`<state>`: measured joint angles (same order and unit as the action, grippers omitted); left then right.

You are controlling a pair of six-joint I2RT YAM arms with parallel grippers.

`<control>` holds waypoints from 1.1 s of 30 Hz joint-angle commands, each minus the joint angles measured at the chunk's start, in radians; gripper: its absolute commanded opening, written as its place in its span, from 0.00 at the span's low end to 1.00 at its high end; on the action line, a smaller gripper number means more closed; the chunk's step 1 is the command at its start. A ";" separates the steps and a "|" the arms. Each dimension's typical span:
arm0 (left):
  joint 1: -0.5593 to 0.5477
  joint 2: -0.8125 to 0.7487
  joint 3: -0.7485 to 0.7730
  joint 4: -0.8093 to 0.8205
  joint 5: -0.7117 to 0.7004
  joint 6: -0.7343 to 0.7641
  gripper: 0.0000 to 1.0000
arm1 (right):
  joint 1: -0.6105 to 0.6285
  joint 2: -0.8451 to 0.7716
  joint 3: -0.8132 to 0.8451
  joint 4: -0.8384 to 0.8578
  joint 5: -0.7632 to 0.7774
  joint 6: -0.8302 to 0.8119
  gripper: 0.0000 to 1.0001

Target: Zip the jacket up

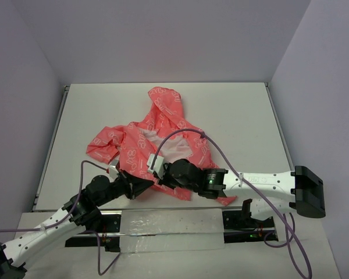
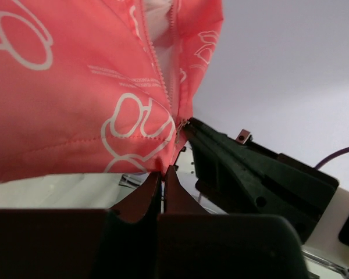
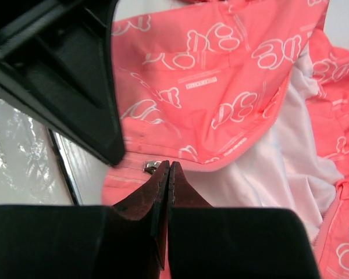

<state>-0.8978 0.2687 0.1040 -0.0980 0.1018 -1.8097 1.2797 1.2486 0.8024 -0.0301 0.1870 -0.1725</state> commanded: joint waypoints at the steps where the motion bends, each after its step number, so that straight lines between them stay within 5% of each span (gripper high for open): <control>1: -0.004 -0.047 0.044 -0.146 0.074 0.076 0.00 | -0.046 0.027 0.039 -0.001 0.006 0.020 0.00; 15: -0.004 -0.125 0.128 -0.455 0.111 0.185 0.00 | -0.224 0.140 0.088 0.022 -0.017 0.033 0.00; 24: -0.004 -0.152 0.297 -0.644 0.068 0.217 0.00 | -0.500 0.335 0.326 0.052 -0.049 -0.029 0.00; 33: -0.004 -0.062 0.470 -0.727 0.059 0.295 0.00 | -0.650 0.536 0.604 0.036 -0.030 -0.094 0.00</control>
<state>-0.8951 0.1808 0.4912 -0.7588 0.1079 -1.5765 0.6917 1.7435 1.2890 -0.0340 0.0898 -0.2117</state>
